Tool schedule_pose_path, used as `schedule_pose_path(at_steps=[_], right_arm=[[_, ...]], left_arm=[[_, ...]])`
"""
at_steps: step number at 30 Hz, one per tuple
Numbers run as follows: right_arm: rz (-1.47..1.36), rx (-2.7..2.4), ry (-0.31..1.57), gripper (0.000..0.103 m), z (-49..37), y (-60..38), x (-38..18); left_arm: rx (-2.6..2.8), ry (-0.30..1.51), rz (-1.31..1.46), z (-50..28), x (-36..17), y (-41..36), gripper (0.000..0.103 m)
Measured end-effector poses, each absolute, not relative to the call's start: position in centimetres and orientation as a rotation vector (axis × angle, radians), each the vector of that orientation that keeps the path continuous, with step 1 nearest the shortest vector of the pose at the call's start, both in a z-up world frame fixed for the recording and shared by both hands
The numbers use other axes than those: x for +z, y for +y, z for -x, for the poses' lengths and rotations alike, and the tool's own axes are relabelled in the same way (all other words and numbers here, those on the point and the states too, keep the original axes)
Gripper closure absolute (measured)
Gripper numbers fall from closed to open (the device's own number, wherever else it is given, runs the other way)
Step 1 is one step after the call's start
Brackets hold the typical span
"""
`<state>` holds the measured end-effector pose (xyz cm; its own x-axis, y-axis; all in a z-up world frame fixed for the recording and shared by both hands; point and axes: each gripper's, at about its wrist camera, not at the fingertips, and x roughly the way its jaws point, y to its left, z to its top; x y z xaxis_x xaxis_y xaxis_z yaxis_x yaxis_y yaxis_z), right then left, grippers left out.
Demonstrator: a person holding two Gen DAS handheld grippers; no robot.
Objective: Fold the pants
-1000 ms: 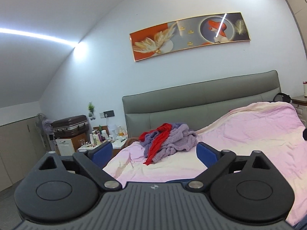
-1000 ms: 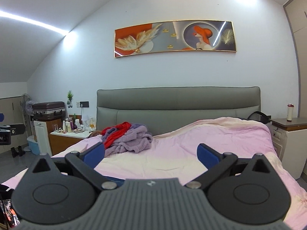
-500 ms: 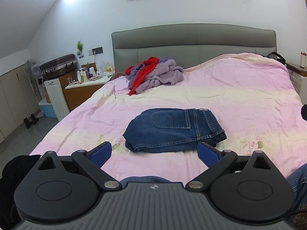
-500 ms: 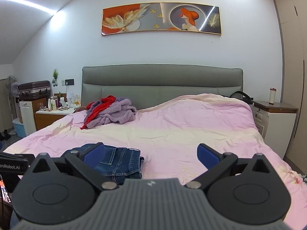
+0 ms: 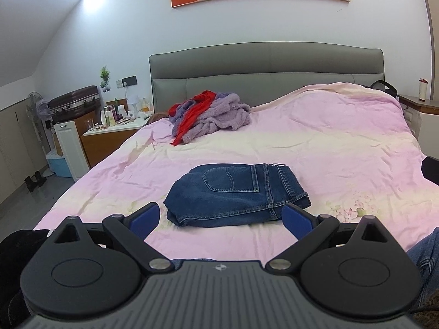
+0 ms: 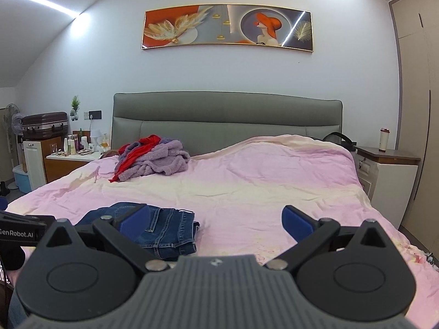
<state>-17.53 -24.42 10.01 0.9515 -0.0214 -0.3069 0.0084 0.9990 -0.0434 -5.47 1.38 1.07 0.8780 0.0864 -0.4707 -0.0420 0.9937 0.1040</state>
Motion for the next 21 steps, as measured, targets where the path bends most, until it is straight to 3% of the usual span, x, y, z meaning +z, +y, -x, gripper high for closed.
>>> schedule_pose_path(at_steps=[21], right_arm=[[0.032, -0.017, 0.312, 0.005, 18.37, -24.94, 10.17]], left_arm=[[0.043, 0.469, -0.088, 5.86, 1.77, 0.91, 0.000]])
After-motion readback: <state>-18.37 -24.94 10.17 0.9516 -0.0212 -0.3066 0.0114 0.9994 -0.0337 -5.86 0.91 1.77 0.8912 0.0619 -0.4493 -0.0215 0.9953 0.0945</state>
